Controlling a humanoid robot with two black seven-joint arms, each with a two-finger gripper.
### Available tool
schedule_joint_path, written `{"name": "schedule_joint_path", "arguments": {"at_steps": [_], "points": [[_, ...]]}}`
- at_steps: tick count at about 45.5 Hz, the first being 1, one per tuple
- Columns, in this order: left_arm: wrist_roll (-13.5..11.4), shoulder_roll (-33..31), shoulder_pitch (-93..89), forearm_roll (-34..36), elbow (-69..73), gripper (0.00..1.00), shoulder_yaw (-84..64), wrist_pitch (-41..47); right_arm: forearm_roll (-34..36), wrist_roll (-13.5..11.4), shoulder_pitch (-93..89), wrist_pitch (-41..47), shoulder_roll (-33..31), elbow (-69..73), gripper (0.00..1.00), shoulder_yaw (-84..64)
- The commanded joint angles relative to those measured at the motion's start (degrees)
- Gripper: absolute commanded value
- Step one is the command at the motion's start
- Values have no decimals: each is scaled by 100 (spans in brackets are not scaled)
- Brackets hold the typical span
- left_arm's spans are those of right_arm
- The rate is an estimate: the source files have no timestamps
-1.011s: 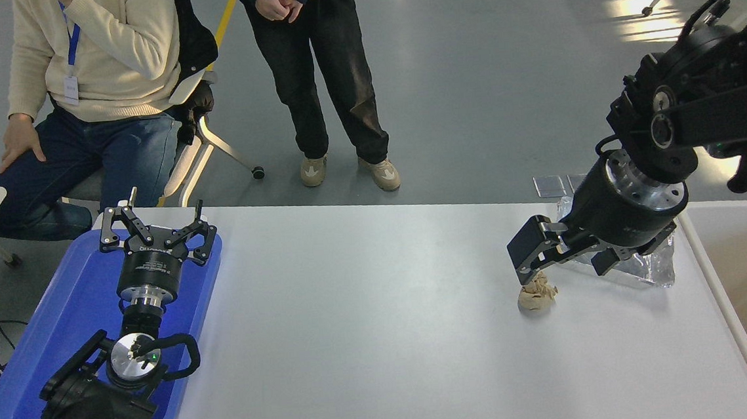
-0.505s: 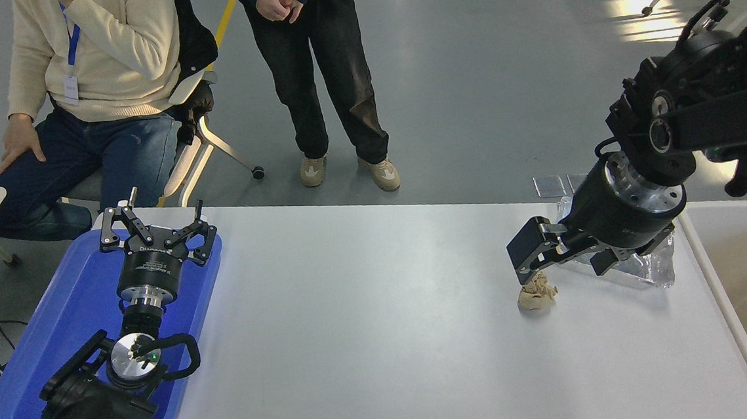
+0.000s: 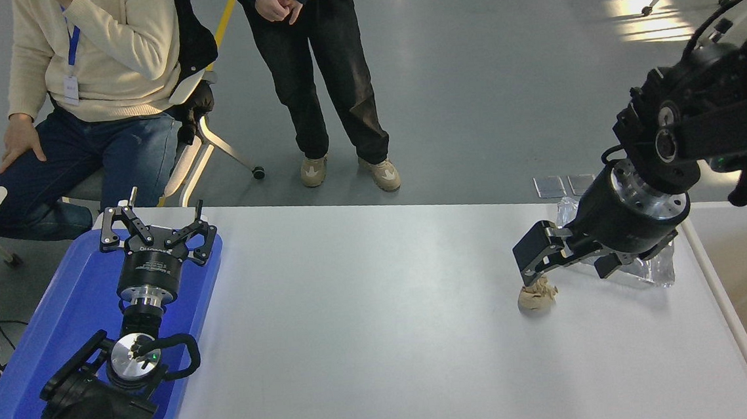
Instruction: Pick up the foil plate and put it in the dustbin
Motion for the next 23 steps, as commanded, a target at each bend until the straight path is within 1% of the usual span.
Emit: {"name": "schedule_joint_path", "arguments": {"at_steps": [1, 11, 23], "points": [[9, 0, 0, 1, 0, 100, -2, 0, -463, -10, -596, -531, -121, -536, 100, -155], [9, 0, 0, 1, 0, 100, 7, -9, -1052, -80, -1211, -689, -367, -1327, 100, -507], [9, 0, 0, 1, 0, 100, 7, -9, -1088, -89, -2266, -979, -832, -2724, 100, -850]]}}
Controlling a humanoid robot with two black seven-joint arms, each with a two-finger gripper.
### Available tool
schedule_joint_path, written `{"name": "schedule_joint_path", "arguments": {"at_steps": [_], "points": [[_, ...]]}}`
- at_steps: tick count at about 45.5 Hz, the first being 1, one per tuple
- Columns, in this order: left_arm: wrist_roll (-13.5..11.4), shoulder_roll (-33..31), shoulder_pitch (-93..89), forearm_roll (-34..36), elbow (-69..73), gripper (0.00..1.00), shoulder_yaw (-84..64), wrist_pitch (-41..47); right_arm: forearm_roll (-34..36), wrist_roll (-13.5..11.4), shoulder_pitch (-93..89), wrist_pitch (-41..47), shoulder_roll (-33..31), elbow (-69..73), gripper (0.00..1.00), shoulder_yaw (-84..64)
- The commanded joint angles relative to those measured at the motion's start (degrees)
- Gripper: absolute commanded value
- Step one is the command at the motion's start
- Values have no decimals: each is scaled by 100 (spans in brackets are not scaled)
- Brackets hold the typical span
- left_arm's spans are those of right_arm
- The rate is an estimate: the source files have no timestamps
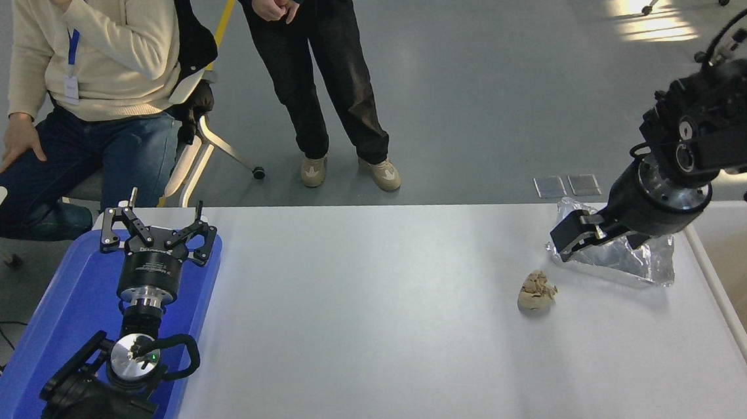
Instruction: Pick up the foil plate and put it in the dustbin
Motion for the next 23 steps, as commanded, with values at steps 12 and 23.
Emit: {"name": "schedule_joint_path", "arguments": {"at_steps": [12, 23], "points": [[0, 0, 0, 0, 0, 100, 1, 1, -144, -37, -1837, -848, -682, -1725, 100, -222], [0, 0, 0, 0, 0, 100, 1, 1, 224, -133, -2953, -1613, -744, -2322, 100, -91]]}}
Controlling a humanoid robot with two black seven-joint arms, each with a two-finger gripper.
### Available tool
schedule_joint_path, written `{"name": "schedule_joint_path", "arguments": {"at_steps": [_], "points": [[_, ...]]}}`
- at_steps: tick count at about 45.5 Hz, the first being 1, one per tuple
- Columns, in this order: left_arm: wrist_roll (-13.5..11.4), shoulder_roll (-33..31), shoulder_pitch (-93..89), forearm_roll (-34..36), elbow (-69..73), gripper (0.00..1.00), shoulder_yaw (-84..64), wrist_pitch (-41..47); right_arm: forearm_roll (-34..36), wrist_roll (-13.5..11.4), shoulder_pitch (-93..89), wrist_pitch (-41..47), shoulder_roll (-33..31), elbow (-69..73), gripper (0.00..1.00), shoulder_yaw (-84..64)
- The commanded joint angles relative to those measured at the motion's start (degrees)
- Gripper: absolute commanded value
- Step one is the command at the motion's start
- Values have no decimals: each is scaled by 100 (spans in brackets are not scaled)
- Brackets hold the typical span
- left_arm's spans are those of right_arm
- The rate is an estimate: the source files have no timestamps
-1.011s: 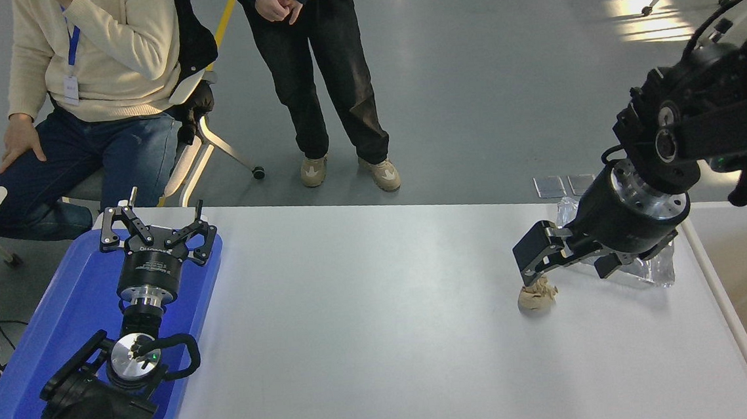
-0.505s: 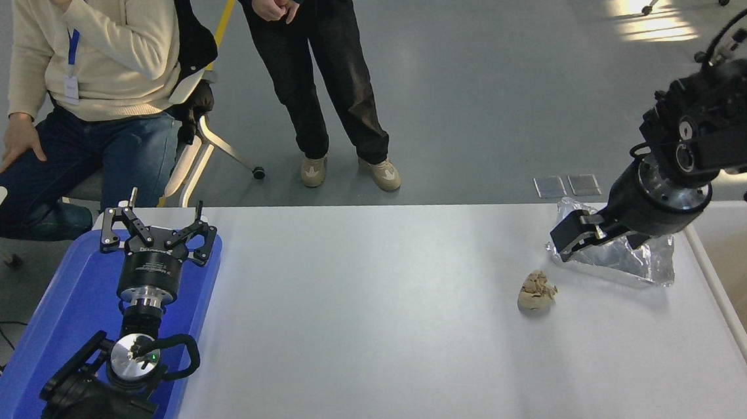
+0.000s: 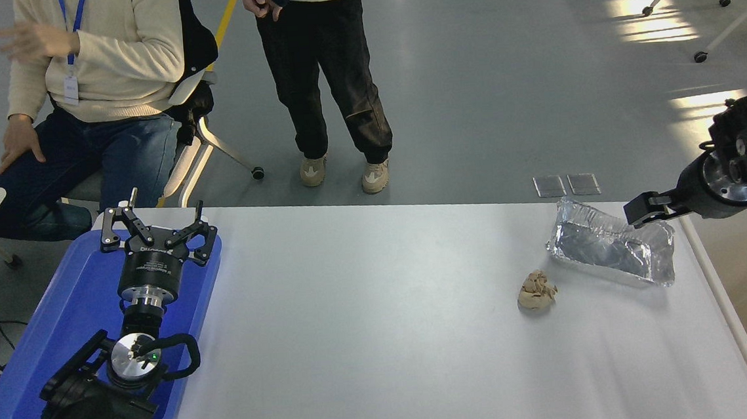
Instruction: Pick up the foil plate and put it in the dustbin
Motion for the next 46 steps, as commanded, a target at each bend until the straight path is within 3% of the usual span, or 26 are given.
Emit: {"name": "schedule_joint_path", "arguments": {"at_steps": [1, 13, 25, 34, 46], "points": [[-8, -1, 0, -1, 0, 100, 0, 10, 383, -71, -1117, -709, -116, -732, 100, 100], [0, -1, 0, -1, 0, 100, 0, 1, 1288, -106, -2329, -1211, -63, -1910, 100, 434], [0, -1, 0, -1, 0, 100, 0, 1, 1306, -352, -3226, -1395, -63, -2850, 100, 1312], [0, -1, 0, -1, 0, 100, 0, 1, 1289, -668, -3771, -1527, 42, -3536, 100, 2007], [0, -1, 0, -1, 0, 100, 0, 1, 1210, -730, -4255, -1536, 244, -4046, 98, 2376]]}}
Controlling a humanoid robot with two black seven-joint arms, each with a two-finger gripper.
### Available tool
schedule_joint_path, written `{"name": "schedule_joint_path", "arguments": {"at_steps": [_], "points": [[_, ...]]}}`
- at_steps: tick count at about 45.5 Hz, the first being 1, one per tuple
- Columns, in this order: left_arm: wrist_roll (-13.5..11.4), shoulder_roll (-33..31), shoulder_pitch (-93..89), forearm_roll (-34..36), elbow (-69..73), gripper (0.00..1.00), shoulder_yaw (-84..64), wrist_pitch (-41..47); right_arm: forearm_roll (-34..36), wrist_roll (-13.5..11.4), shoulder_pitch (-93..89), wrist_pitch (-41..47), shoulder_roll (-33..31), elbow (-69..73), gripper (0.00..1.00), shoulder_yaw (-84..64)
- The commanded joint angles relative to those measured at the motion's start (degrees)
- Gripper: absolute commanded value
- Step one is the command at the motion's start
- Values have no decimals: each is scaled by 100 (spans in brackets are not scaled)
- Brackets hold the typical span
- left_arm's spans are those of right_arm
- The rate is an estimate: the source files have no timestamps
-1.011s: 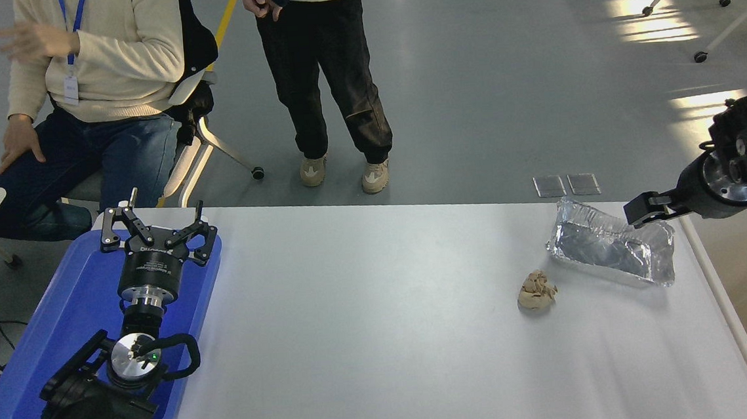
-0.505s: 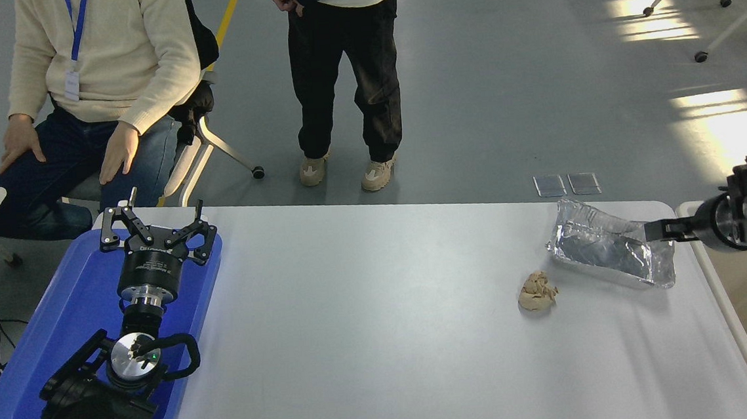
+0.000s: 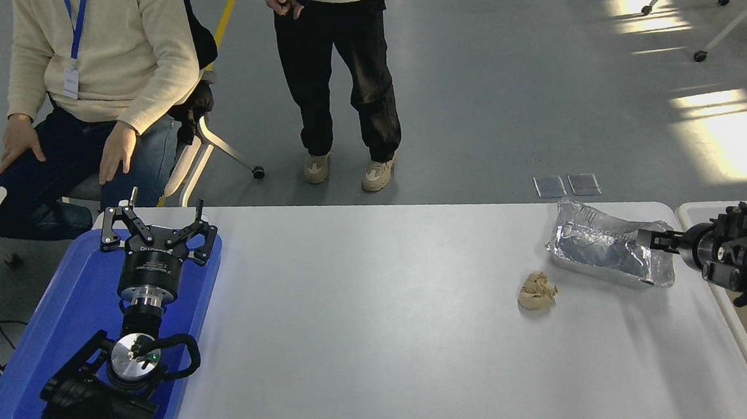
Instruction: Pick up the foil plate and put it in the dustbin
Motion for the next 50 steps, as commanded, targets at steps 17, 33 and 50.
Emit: {"name": "schedule_joint_path", "arguments": {"at_steps": [17, 33, 50], "points": [[1, 0, 0, 0, 0, 100, 0, -1, -12, -224, -905, -34, 424, -1082, 88, 585], [1, 0, 0, 0, 0, 100, 0, -1, -48, -268, -1045, 27, 424, -1223, 69, 664], [1, 0, 0, 0, 0, 100, 0, 8, -57, -312, -1072, 45, 503, -1231, 53, 664]]}}
